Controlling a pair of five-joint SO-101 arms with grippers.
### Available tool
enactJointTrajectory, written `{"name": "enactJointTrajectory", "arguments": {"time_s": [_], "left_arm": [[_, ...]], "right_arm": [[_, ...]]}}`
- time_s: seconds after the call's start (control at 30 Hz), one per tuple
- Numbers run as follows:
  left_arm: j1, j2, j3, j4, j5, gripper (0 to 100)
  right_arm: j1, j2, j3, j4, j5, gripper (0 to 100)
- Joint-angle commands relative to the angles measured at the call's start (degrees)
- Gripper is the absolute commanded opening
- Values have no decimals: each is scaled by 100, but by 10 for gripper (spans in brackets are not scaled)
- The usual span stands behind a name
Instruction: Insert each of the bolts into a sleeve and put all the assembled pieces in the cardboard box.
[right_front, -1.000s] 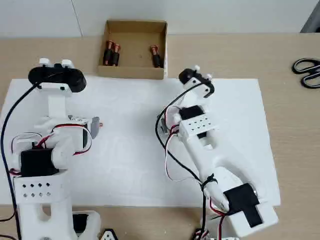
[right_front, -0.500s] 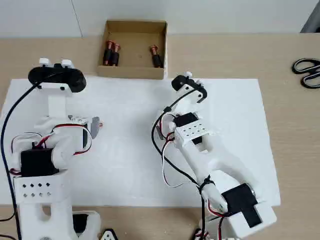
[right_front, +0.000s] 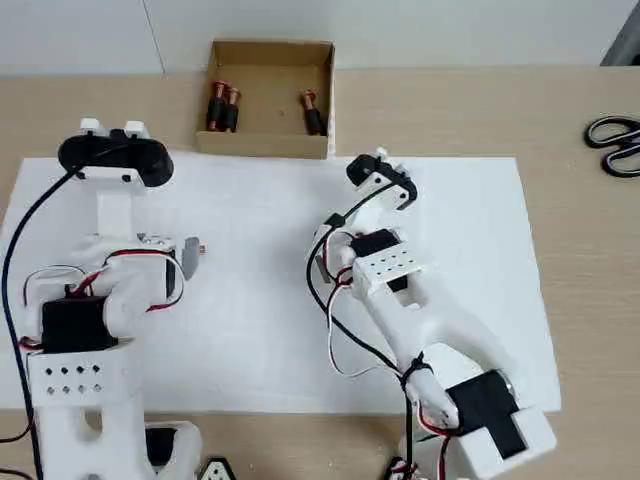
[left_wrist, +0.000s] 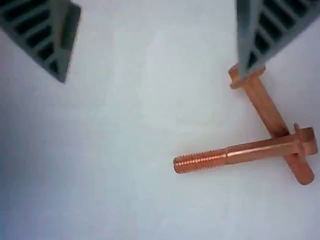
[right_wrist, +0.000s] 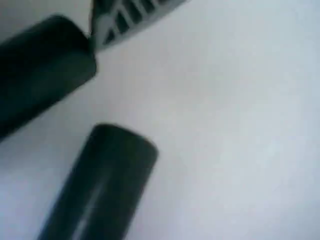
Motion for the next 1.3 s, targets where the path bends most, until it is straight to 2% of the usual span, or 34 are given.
{"name": "enactJointTrajectory", "arguments": {"time_s": [0.0,0.13,0.33,0.43,0.77,0.93,1.27], "left_arm": [[18,-114,-22,9,-44,209],[18,-114,-22,9,-44,209],[18,-114,-22,18,-44,209],[18,-114,-22,97,-44,209],[18,-114,-22,88,-44,209],[18,-114,-22,88,-44,209],[18,-105,-22,62,-44,209]], "right_arm": [[321,-242,0,-22,-9,229],[409,-242,18,22,0,221],[462,-286,18,22,0,74],[629,-286,18,-4,0,42],[1068,-295,18,57,9,35],[1077,-303,9,655,44,35],[1086,-356,-26,1666,1108,35]]}}
